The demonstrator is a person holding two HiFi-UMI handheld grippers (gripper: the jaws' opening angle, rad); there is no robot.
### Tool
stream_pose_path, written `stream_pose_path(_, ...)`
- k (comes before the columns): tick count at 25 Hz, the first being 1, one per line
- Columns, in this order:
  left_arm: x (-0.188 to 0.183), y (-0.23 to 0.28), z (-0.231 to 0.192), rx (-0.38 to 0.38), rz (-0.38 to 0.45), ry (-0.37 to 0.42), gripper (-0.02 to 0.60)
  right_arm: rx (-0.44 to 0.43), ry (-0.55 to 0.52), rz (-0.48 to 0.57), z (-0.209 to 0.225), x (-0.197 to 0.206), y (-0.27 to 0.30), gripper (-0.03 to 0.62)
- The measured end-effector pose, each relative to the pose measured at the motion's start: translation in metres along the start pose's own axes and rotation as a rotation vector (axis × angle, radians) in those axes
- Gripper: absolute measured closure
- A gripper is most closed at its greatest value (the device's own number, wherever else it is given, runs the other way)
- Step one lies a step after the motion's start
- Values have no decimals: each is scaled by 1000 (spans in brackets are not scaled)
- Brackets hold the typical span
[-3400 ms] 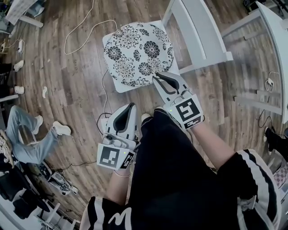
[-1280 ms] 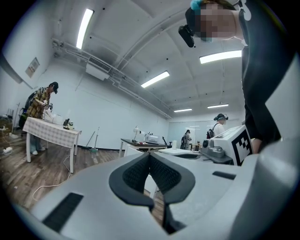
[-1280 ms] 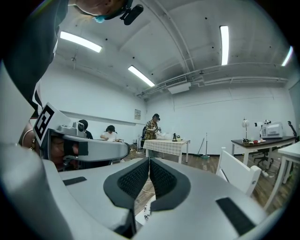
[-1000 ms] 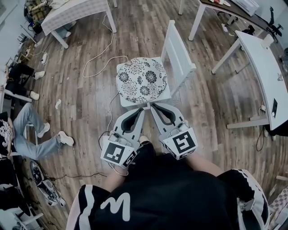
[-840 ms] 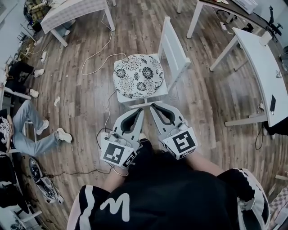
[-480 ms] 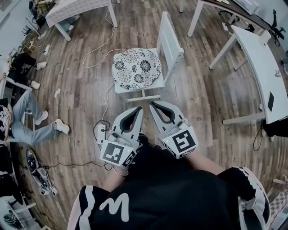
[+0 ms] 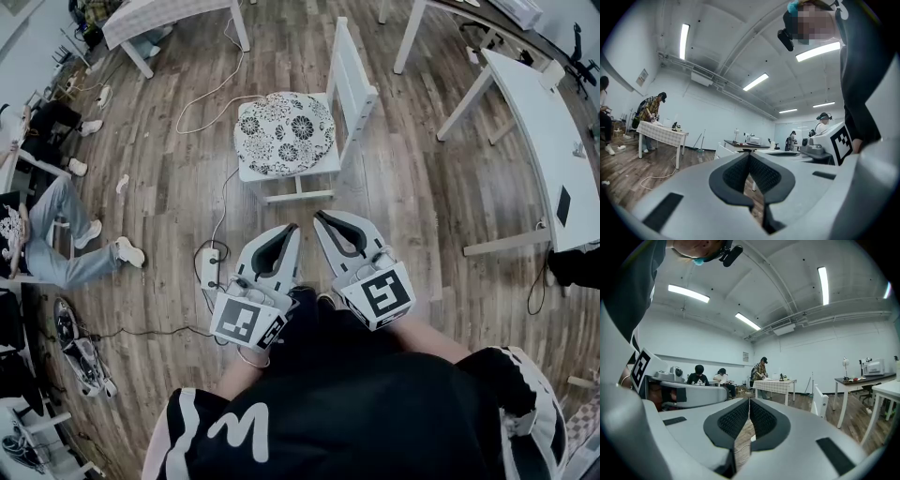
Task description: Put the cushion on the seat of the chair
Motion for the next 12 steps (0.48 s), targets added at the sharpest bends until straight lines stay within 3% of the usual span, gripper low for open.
stream_pose_path(12, 5, -8, 8, -9, -5, -11, 578, -9, 7, 1, -6, 3, -8, 569)
Point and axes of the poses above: the fingertips, and each gripper's own axes: y forward along the fingers, z to its right, x out of its underside, the point moved 4 cm from there along -y, backward along the fingers, and after that the axes turned 13 degrees about -x, right-handed, at the moved point
